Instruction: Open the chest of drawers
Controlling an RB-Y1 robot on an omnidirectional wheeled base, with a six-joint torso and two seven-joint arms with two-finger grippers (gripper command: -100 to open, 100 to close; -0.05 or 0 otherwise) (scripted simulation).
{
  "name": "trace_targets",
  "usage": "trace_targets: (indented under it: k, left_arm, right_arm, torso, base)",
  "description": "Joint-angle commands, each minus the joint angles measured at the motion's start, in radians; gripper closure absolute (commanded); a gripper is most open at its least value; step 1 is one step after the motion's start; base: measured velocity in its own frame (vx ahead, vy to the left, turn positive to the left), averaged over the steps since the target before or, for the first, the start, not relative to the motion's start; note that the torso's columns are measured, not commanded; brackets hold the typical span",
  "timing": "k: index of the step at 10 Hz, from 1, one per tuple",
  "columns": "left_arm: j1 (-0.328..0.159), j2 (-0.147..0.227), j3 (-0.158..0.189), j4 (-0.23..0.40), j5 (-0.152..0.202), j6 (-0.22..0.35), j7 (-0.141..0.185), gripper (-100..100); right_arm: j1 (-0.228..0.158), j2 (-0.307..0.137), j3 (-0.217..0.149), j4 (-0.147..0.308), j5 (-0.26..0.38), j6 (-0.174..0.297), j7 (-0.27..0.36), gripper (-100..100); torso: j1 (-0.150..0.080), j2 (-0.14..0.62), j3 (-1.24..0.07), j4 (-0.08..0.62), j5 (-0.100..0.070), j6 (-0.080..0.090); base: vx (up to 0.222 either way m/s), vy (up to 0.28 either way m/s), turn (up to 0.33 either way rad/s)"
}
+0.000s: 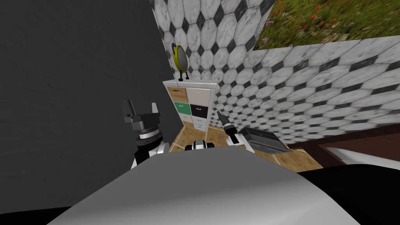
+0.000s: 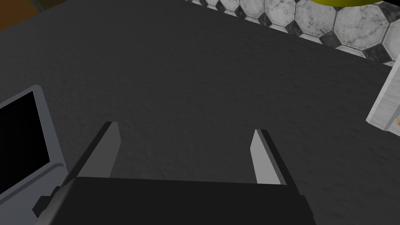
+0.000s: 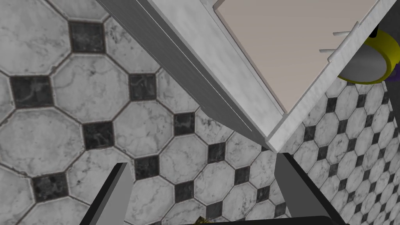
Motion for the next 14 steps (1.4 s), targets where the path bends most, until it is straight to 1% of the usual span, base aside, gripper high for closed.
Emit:
trace_targets:
  k: [1,2,4,5,6,7,9,10,12,13,14]
  left_arm:
    - [0.000,0.000,0.000,0.000,0.000,0.000,0.000,0]
    - [0.000,0.000,0.000,0.000,0.000,0.000,0.000,0]
    - [0.000,0.000,0.000,0.000,0.000,0.000,0.000,0]
    - [0.000,0.000,0.000,0.000,0.000,0.000,0.000,0]
    - [0.000,0.000,0.000,0.000,0.000,0.000,0.000,0]
    - [0.000,0.000,0.000,0.000,0.000,0.000,0.000,0]
    - [0.000,0.000,0.000,0.000,0.000,0.000,0.000,0]
    - [0.000,0.000,0.000,0.000,0.000,0.000,0.000,0]
    - [0.000,0.000,0.000,0.000,0.000,0.000,0.000,0]
    - [0.000,0.000,0.000,0.000,0.000,0.000,0.000,0]
    - [0.000,0.000,0.000,0.000,0.000,0.000,0.000,0]
  right_arm:
    - [-0.007,-0.010,0.009,0.033,0.079,0.044,0.019,-100]
    - [-0.015,-0.019,0.018,0.065,0.109,0.088,0.037,-100]
    - [-0.015,-0.019,0.018,0.065,0.159,0.089,0.037,-100]
    - [-0.023,-0.028,0.028,0.097,0.194,0.135,0.056,-100]
    - [-0.023,-0.028,0.028,0.097,0.226,0.135,0.056,-100]
    - [-0.031,-0.035,0.038,0.130,0.258,0.172,0.074,-100]
    - [-0.031,-0.035,0.038,0.130,0.308,0.181,0.074,-100]
    - [-0.040,-0.041,0.048,0.164,0.343,0.227,0.093,-100]
    - [-0.040,-0.041,0.048,0.164,0.384,0.227,0.093,-100]
    - [-0.049,-0.046,0.058,0.197,0.421,0.273,0.112,-100]
    - [-0.049,-0.046,0.058,0.197,0.446,0.273,0.112,-100]
  torso:
    - [0.001,-0.002,-0.001,0.000,0.000,0.000]
    - [0.002,-0.003,-0.002,-0.001,0.000,0.000]
    - [0.001,-0.003,-0.002,-0.001,0.000,0.000]
    - [0.000,0.000,0.000,0.000,0.000,0.000]
    - [0.002,-0.001,0.000,0.000,0.000,0.000]
    - [0.002,-0.002,-0.001,-0.001,0.001,0.000]
    - [0.001,-0.003,-0.002,-0.001,0.000,0.000]
    - [0.000,0.000,0.000,0.000,0.000,0.000]
    - [0.002,-0.003,-0.002,-0.001,0.001,0.000]
    - [-0.001,-0.001,-0.001,0.000,0.000,0.000]
    - [0.001,-0.002,-0.001,0.000,0.000,0.000]
  base:
    - [0.069,0.061,-0.013]
    - [0.094,0.067,-0.015]
    - [0.060,0.041,-0.005]
    - [0.062,0.062,-0.015]
    - [0.064,0.065,-0.012]
    - [0.085,0.067,-0.010]
    - [0.052,0.050,-0.003]
    - [0.065,0.072,-0.007]
    - [0.053,0.044,-0.004]
    - [0.051,0.043,-0.002]
    - [0.060,0.055,-0.004]
